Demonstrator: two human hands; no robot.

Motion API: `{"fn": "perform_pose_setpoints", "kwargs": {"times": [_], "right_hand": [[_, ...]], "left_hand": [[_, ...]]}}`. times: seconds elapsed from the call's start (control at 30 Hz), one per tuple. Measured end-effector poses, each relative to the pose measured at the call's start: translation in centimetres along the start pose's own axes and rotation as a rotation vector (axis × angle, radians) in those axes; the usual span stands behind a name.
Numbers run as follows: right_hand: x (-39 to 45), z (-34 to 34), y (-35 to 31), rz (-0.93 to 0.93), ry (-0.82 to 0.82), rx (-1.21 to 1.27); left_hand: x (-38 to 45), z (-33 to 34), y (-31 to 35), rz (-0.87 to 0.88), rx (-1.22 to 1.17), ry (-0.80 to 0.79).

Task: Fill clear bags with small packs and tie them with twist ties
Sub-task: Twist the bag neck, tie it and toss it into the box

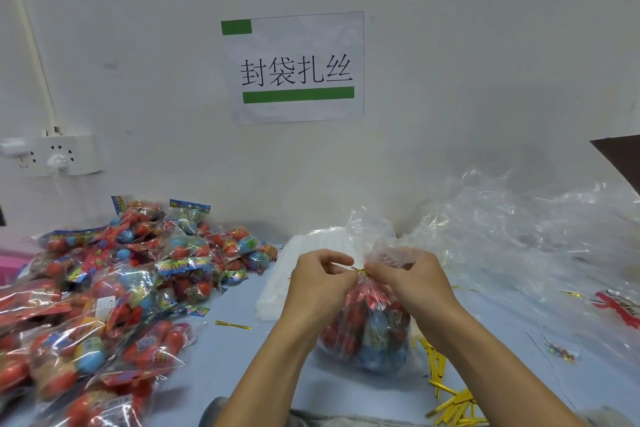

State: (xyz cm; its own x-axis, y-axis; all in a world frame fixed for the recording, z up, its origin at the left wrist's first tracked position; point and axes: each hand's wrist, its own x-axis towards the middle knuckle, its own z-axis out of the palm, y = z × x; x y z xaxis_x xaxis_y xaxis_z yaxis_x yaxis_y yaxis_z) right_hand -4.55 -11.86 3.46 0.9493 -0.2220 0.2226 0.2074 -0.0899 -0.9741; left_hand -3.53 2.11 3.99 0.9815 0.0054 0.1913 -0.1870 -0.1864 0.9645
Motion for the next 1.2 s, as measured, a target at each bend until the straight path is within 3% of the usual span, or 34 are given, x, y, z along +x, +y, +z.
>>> {"fn": "perform_pose_setpoints", "kwargs": {"times": [0.3,0.77,1.0,1.2], "right_hand": [[-0.18,0.03,-0.08,-0.059,-0.012,-0.045],[0.16,-0.32,0.07,-0.036,-0.033,-0.024],[0.25,-0.59,0.16,-0.041,-0.166,-0.027],[0.7,-0.6,0.3,0.029,-0.176,-0.043]], "left_hand": [[-0.04,0.13,0.18,0.013,0.09,0.032],[-0.16,-0.68,0.24,0.071,0.027,-0.11],[-0.07,-0.31,0.08,0.087,0.034,-0.043],[-0.09,0.1,-0.04,0.1,0.071,-0.017]]}}
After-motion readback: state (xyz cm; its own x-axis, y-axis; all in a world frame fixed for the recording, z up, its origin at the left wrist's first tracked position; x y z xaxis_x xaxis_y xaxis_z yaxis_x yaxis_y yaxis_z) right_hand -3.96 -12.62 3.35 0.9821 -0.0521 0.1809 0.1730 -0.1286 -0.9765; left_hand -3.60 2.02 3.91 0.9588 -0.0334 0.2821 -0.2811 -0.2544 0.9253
